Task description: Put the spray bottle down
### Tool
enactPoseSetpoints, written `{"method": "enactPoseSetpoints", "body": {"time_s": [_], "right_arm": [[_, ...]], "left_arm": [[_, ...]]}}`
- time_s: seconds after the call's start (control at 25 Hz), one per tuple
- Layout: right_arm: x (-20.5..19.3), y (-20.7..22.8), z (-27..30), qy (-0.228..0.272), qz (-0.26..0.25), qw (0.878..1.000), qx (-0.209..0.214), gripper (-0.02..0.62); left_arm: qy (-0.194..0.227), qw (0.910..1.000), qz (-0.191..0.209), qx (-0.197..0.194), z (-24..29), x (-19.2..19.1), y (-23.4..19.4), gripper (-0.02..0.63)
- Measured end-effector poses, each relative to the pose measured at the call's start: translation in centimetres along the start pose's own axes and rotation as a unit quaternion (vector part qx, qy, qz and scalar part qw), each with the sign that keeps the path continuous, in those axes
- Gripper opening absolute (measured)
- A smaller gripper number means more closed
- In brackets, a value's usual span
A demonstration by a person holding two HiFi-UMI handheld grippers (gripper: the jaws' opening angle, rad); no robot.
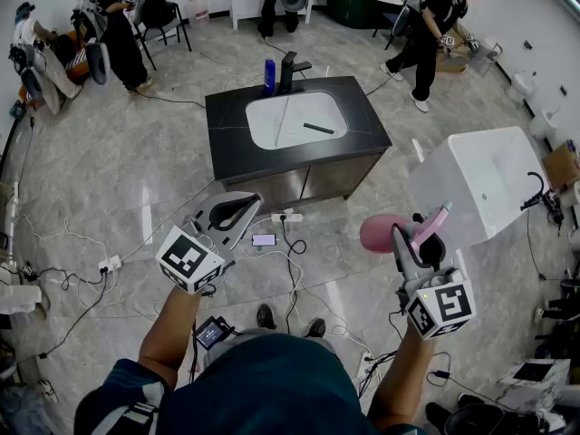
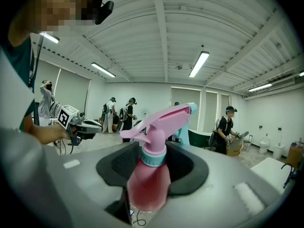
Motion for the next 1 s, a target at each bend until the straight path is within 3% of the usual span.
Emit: {"method": "enactPoseSetpoints", "body": {"time_s": [0.68,1.0], "right_arm": [[0.2,0.2,2.1,0.003,0.015,1.0,-0.009,0.186],[-0.5,3.8,4.7,0.005,0.03,1.0,0.001,0.184]], "left_arm": [[0.002,0.9997,0.003,-0.026,1.5,-0.1,-1.4,0.003],[-0.012,0.9997,-0.007,-0.019,4.4,-0.9,-1.9,0.004]]}}
Point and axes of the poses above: the fingertips, and each gripper's own axes: z forward along the fingers, y to its right, x out of its top, the point moved 5 cm from there along -z, backward along the fingers, and after that the axes turned 3 degrees about -x, right-handed, at the moved point
